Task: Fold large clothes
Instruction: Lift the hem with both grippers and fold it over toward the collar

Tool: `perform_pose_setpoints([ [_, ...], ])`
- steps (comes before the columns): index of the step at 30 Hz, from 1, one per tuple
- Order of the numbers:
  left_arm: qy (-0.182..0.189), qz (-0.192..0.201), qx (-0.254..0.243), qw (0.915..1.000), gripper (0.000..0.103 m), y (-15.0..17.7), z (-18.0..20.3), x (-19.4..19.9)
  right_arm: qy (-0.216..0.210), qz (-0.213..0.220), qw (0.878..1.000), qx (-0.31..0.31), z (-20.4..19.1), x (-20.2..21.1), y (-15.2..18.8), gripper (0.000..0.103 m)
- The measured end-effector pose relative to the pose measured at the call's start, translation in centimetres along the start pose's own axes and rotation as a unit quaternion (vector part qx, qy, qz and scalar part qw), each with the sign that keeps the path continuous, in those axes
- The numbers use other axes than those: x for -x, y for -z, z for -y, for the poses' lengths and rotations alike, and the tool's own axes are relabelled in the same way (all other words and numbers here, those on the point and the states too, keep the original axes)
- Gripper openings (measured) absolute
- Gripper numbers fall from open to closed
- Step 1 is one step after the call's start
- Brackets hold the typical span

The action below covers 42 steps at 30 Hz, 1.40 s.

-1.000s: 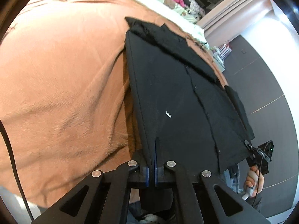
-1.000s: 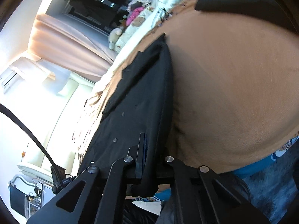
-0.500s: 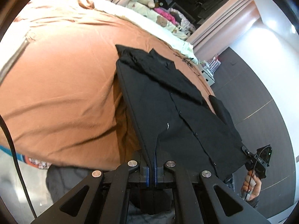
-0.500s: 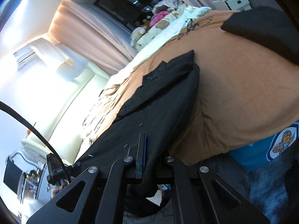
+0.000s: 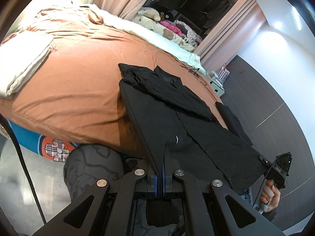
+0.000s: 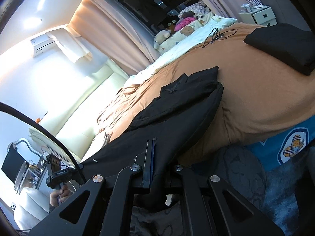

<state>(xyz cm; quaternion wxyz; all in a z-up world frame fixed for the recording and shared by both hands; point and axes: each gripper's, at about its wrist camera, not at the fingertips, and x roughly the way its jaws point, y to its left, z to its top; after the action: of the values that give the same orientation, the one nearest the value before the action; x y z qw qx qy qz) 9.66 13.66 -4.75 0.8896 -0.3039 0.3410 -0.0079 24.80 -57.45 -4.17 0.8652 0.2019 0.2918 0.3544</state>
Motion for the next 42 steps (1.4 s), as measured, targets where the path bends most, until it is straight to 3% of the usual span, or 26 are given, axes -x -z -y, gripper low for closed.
perform_pose_setpoints([
  [7, -0.012, -0.001, -0.010, 0.9999, 0.002, 0.6, -0.3, -1.0, 0.019, -0.011, 1.000, 0.004, 0.7, -0.9, -0.7, 0.001],
  [11, -0.022, 0.010, -0.017, 0.9996, 0.002, -1.1, 0.0, -1.7, 0.029, -0.010, 0.999, 0.014, 0.4, -1.9, -3.0, 0.001],
  [29, -0.016, 0.064, -0.045, 0.9969, 0.002, -16.8, 3.2, -6.0, 0.003, 0.046, 0.999, 0.011, -0.4, -8.8, -15.0, 0.001],
  [42, -0.008, 0.078, -0.061, 0.9951, 0.003, -26.8, 4.9, -10.2, -0.007, 0.061, 0.998, 0.000, 1.8, -14.2, -19.8, 0.001],
])
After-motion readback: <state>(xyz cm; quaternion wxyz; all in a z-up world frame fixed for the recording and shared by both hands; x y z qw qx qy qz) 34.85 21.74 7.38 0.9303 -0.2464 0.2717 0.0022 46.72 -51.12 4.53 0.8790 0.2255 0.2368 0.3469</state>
